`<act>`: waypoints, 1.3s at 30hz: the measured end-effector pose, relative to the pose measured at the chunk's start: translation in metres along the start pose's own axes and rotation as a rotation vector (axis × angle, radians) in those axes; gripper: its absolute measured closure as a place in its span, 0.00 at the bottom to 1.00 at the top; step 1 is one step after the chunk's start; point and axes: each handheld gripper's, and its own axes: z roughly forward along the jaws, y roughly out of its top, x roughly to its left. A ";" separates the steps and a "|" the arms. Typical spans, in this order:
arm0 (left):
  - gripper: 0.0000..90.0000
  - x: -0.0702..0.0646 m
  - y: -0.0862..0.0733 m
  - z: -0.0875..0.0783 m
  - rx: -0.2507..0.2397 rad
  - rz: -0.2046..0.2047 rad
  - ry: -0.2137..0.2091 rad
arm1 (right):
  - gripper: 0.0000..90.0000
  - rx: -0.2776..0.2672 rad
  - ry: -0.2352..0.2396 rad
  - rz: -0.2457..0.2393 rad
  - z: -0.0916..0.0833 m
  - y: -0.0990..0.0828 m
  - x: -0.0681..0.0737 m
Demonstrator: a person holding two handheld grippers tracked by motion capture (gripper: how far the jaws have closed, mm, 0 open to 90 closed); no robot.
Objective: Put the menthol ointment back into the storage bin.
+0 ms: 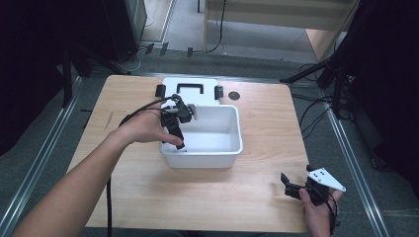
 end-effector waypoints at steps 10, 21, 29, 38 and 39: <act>0.00 0.009 -0.034 -0.025 -0.129 -0.072 0.047 | 0.00 0.004 0.000 0.004 0.000 0.000 0.000; 0.00 0.014 -0.081 -0.033 -0.237 -0.129 0.053 | 0.00 0.013 -0.007 -0.005 0.001 0.000 0.001; 0.00 0.014 -0.120 -0.022 -0.353 -0.206 0.064 | 0.00 0.014 -0.009 -0.011 0.002 0.000 0.002; 0.00 0.002 -0.148 -0.003 -0.491 -0.285 0.121 | 0.00 0.016 -0.014 -0.014 0.002 0.001 0.002; 0.00 0.001 -0.151 0.000 -0.510 -0.298 0.122 | 0.00 0.017 -0.014 -0.014 0.002 0.001 0.002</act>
